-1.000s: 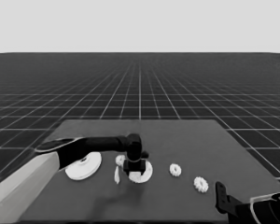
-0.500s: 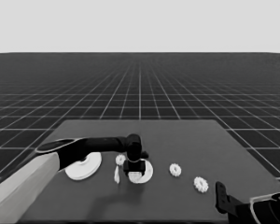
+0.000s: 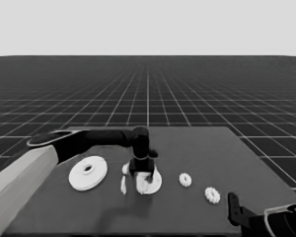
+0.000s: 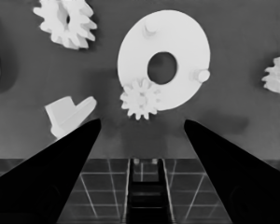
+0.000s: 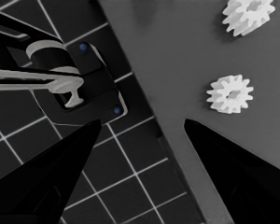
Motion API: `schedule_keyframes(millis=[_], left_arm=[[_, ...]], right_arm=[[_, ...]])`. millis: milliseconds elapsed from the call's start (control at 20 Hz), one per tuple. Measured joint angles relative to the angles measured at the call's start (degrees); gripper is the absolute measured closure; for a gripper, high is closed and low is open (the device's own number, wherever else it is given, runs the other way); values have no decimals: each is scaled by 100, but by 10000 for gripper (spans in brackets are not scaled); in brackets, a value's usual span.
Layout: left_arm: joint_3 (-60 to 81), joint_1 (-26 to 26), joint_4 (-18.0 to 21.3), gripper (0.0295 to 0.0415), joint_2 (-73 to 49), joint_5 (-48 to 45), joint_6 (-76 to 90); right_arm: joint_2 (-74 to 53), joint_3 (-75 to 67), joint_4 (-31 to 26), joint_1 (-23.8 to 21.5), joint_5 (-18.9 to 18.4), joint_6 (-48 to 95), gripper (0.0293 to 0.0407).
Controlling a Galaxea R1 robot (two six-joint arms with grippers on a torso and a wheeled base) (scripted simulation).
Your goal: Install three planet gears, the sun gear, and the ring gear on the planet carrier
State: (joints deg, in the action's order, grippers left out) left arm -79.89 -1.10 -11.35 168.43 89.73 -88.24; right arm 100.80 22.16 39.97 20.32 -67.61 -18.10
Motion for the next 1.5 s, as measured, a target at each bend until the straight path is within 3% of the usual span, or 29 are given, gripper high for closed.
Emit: schedule_keyframes(millis=[200,400,700,750,850,1200,1300,1500], left_arm=[[6,35,40,326,-1,-1,-5],[-1479,241,317,326,-666,-341,2101],[-1815,246,354,326,-639,-375,2431],[-2058,-146,-31,326,-555,-588,2562],[-2449,-604,-356,326,-416,-835,2758],[-2721,-789,-497,326,-315,-986,2892],[-2728,-788,-501,394,-321,-986,2894],[-2729,-788,-501,399,-321,-986,2895]], right_arm=[[0,0,0,0,0,0,315],[0,0,0,0,0,0,315],[0,0,0,0,0,0,315],[0,0,0,0,0,0,315],[0,0,0,0,0,0,315],[0,0,0,0,0,0,315],[0,0,0,0,0,0,315],[0,0,0,0,0,0,315]])
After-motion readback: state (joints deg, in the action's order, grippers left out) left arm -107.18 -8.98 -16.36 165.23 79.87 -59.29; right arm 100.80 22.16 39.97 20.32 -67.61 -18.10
